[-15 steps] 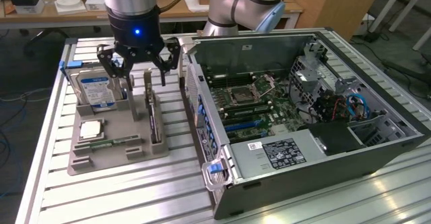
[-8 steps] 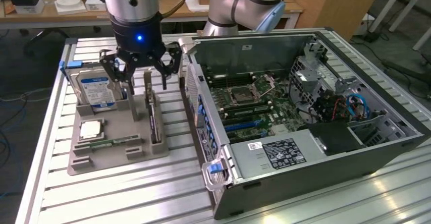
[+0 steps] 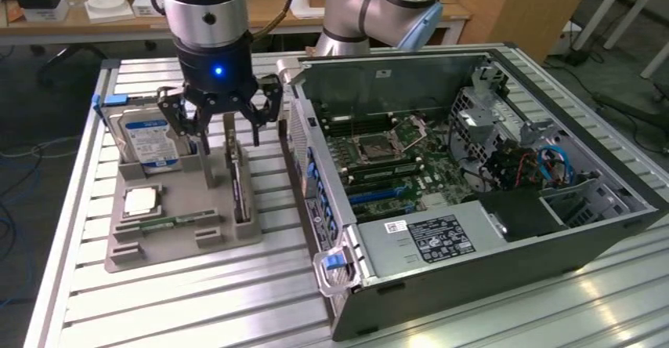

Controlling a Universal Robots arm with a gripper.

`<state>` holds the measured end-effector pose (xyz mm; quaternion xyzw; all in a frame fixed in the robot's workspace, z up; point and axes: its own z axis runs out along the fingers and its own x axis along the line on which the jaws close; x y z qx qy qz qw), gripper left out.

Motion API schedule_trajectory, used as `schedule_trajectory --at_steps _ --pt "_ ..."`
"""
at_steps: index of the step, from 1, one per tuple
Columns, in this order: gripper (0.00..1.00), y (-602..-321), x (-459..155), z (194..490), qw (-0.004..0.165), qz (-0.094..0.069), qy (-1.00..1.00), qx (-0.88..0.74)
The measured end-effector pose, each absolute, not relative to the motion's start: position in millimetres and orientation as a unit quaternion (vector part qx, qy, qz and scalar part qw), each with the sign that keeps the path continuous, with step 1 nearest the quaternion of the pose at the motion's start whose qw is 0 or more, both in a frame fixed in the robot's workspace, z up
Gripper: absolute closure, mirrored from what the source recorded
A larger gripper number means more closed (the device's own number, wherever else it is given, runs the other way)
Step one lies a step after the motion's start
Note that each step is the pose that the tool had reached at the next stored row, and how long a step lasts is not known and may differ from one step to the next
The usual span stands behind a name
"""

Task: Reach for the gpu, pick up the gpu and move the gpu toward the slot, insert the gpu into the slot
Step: 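Pick up the gpu and move the gpu toward the slot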

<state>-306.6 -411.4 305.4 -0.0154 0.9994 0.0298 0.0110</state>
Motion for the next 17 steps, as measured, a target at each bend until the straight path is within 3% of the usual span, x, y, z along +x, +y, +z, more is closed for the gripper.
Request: schedule_trajectory --at_steps 17 --pt "0.29 -412.8 -306.6 279.3 0.011 0.03 0.999 0.0"
